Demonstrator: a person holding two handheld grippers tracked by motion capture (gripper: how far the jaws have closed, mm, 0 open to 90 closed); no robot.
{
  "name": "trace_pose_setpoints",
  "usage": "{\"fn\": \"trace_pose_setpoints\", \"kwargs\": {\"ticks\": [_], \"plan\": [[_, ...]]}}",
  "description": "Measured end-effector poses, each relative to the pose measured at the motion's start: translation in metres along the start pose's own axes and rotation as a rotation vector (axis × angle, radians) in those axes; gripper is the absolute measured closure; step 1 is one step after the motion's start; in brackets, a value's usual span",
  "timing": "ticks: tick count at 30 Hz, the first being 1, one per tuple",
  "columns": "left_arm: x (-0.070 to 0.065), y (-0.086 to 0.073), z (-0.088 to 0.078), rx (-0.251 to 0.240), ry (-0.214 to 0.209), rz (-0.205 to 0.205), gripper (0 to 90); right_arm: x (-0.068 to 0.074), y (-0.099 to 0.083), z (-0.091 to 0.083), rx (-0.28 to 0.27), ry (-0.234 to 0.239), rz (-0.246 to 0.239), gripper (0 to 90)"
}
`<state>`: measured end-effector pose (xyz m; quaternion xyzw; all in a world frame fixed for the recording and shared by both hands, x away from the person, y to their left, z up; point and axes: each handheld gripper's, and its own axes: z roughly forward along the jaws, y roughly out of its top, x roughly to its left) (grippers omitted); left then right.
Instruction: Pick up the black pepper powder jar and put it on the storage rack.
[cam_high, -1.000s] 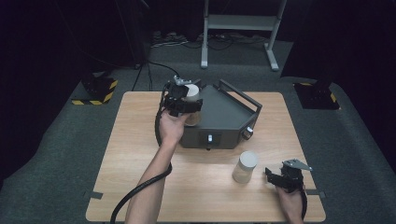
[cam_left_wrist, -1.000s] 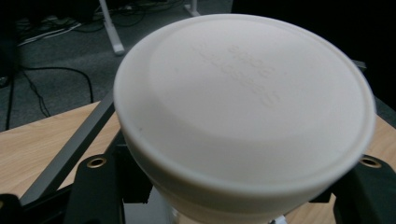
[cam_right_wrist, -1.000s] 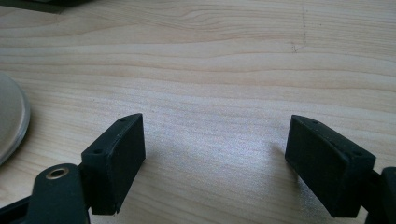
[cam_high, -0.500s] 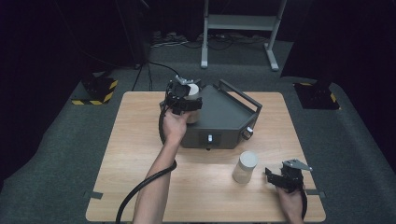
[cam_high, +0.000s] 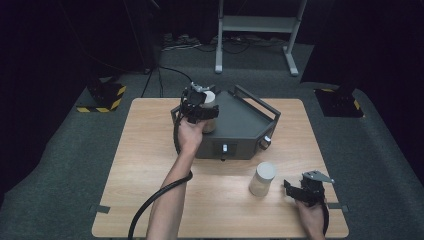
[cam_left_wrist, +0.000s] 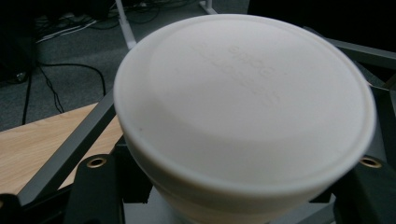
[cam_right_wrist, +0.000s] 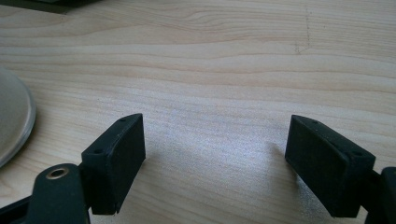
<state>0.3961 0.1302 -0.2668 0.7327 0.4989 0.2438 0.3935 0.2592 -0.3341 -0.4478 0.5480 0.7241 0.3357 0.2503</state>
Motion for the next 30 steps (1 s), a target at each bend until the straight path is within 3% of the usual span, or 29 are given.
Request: {"fn": "trace_pose_setpoints", "kwargs": {"ticks": [22,30], "plan": [[0.007,-0.011,0.007,-0.013,-0.018,-0.024,35.3,0.002,0.002,0.001,0.010,0.000,-0.014,19.8],[0.005,-0.013,0.006,-0.019,-0.016,-0.005,35.3,0.003,0.002,0.001,0.012,-0.003,-0.018,19.8]]}}
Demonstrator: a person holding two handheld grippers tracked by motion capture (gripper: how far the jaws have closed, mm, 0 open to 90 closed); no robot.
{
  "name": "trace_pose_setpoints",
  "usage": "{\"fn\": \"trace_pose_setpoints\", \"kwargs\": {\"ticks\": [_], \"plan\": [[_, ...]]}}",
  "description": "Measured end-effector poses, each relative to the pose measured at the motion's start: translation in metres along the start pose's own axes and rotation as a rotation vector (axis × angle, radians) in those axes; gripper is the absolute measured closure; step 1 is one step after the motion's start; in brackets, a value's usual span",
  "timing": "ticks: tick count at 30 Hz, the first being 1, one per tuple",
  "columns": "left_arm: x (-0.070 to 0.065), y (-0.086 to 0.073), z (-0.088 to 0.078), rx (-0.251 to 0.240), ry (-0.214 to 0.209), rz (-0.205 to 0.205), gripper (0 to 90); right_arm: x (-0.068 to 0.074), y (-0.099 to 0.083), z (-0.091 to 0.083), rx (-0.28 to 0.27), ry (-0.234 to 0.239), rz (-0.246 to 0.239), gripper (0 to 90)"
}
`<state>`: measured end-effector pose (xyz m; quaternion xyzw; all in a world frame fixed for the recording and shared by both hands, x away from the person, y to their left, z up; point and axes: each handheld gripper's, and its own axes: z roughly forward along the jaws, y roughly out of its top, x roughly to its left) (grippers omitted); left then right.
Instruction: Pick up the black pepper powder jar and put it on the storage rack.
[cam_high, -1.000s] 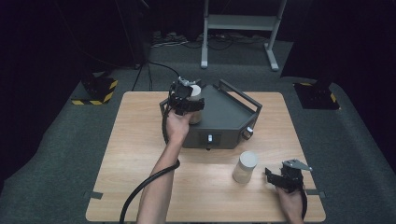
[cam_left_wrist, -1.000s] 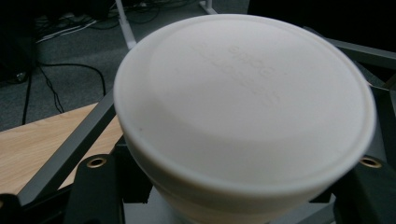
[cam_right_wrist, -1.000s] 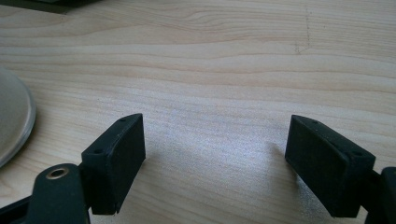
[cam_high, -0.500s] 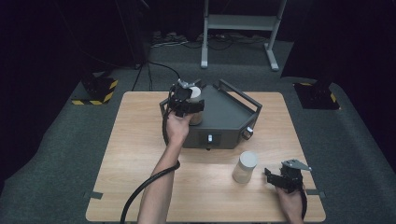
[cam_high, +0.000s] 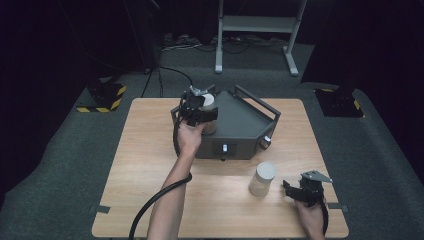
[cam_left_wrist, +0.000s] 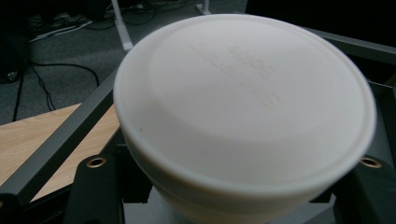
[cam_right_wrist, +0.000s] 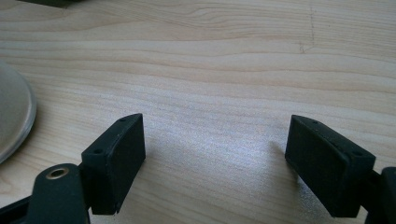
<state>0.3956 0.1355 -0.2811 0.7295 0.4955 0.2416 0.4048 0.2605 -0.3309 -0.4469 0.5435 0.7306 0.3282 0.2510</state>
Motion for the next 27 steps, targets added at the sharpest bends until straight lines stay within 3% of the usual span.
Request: {"fn": "trace_pose_setpoints", "kwargs": {"ticks": [12,20,23,27], "plan": [[-0.0053,0.0012,-0.0005,0.010,0.008,0.039,35.0,0.0002,0.0003,0.0000,0.002,0.000,-0.002,19.8],[-0.0048,0.0000,-0.0007,0.006,0.007,0.034,34.2,0.0014,0.0007,0.0002,0.004,-0.004,-0.004,19.7],[0.0023,0.0000,-0.0017,0.003,-0.024,-0.013,22.2,0.0013,0.0006,0.0002,0.004,-0.004,-0.005,19.7],[0.0009,-0.0002,-0.0037,0.006,-0.004,-0.007,9.9,0.0011,0.0006,0.0001,0.004,-0.004,-0.003,19.8]]}}
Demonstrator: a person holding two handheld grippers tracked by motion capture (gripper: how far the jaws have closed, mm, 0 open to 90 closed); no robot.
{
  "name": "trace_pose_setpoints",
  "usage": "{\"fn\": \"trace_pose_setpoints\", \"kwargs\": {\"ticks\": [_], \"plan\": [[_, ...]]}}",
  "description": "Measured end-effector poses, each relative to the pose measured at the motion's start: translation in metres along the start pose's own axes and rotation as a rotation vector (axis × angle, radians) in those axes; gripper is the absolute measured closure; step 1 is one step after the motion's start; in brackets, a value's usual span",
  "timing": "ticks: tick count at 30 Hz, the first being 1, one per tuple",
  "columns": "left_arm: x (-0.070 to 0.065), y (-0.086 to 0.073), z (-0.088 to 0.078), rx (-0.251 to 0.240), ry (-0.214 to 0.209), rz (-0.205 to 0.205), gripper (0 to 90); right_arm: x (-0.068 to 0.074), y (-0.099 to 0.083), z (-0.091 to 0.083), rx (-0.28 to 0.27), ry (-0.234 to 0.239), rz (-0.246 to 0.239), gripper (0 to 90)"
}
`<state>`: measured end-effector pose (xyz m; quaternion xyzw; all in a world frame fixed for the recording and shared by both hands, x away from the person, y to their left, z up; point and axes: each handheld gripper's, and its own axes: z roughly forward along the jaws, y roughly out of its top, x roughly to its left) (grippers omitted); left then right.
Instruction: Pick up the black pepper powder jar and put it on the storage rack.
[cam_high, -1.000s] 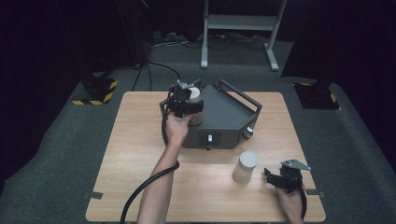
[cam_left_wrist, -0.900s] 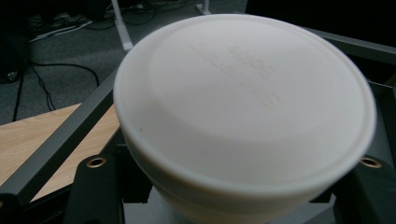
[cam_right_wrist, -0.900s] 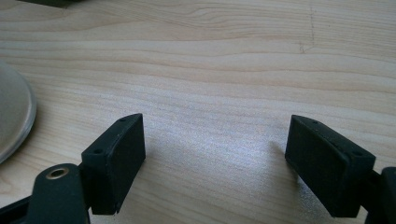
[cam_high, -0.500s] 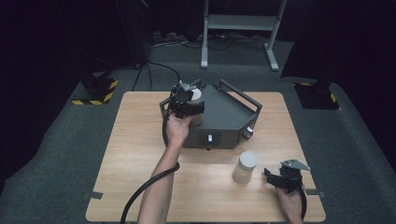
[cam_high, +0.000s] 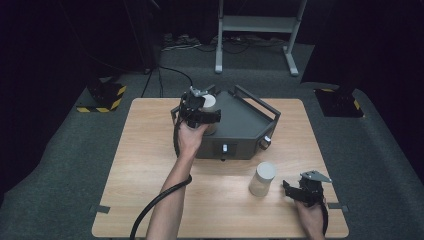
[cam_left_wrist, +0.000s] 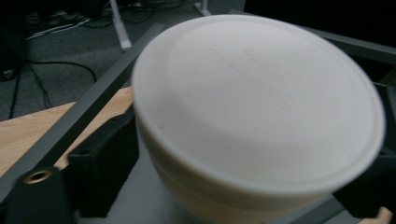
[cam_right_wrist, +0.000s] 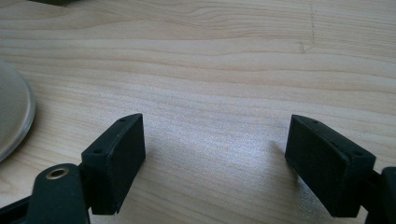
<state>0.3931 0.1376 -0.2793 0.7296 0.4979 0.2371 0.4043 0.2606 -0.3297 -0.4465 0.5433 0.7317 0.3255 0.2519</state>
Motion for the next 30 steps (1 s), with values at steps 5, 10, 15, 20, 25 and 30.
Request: {"fn": "trace_pose_setpoints", "kwargs": {"ticks": [5,10,15,20,25,30], "plan": [[0.001,-0.001,-0.005,0.006,-0.001,0.017,5.5,0.000,0.000,0.000,-0.001,-0.001,0.000,19.8],[0.002,-0.001,-0.012,0.001,-0.001,0.014,2.5,0.000,0.000,0.000,0.000,-0.002,0.000,19.8],[0.004,-0.003,-0.019,-0.007,-0.007,0.014,1.3,0.001,0.000,0.000,0.001,-0.002,0.000,19.7],[0.005,-0.006,-0.028,-0.009,-0.007,0.024,0.7,0.001,0.000,0.000,0.001,-0.002,0.000,19.7],[0.005,-0.010,-0.037,-0.012,-0.004,0.034,0.7,0.001,0.000,0.000,0.001,-0.003,-0.001,19.7],[0.006,-0.016,-0.044,-0.014,-0.005,0.031,0.7,0.001,0.000,0.000,0.001,-0.003,0.000,19.7]]}}
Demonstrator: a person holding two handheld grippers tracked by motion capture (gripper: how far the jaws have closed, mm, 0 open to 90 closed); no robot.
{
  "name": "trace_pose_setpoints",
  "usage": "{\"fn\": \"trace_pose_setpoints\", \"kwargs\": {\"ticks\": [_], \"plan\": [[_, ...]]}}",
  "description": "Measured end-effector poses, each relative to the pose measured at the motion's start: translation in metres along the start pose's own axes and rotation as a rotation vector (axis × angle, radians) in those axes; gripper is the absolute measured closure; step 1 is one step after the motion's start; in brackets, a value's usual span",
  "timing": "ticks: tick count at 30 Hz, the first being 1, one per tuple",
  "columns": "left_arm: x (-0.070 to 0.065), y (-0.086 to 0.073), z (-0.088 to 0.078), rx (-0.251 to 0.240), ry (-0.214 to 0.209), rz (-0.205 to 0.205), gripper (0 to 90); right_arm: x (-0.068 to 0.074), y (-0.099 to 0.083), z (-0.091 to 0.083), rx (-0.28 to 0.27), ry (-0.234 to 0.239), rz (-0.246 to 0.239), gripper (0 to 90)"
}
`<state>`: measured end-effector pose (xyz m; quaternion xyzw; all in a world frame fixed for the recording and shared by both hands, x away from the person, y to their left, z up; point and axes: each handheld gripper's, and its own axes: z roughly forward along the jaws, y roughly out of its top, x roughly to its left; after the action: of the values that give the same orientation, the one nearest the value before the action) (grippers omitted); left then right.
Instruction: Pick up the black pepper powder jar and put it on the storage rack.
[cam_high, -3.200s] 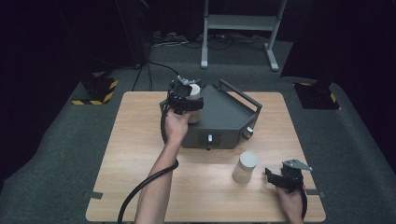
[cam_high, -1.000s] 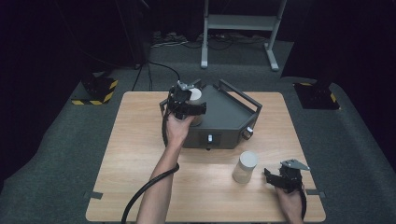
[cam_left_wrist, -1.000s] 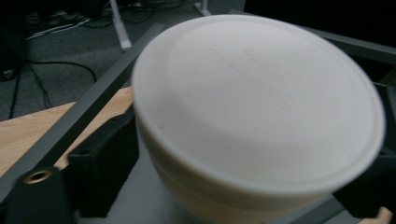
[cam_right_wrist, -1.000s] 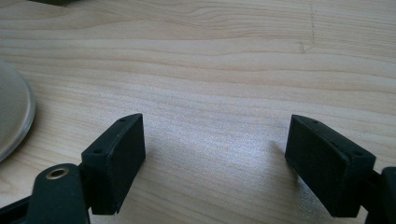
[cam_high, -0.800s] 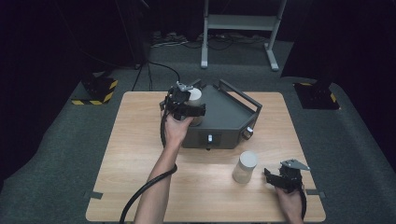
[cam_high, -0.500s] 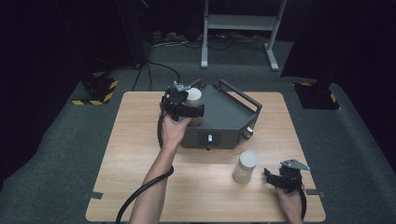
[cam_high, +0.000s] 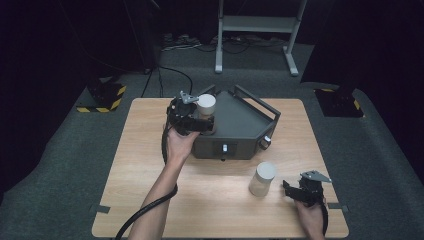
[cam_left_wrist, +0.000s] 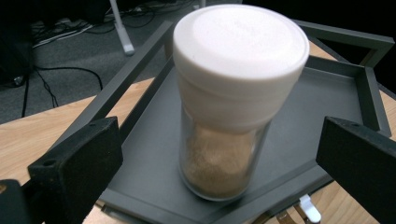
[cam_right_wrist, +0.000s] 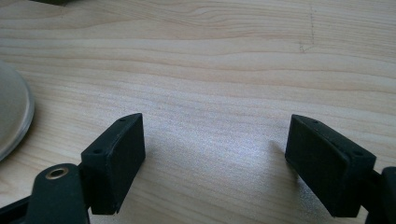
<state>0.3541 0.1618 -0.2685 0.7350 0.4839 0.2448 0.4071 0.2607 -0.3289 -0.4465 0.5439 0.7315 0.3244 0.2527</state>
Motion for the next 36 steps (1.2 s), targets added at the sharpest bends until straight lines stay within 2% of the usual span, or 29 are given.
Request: {"fn": "trace_pose_setpoints", "kwargs": {"ticks": [17,36], "plan": [[-0.002,-0.020,-0.018,-0.011,0.012,0.028,1.8,0.000,0.000,0.000,0.000,0.000,0.000,19.7],[0.006,-0.046,-0.042,-0.036,0.022,0.009,2.7,0.000,0.000,0.000,0.000,0.000,0.000,19.6]]}}
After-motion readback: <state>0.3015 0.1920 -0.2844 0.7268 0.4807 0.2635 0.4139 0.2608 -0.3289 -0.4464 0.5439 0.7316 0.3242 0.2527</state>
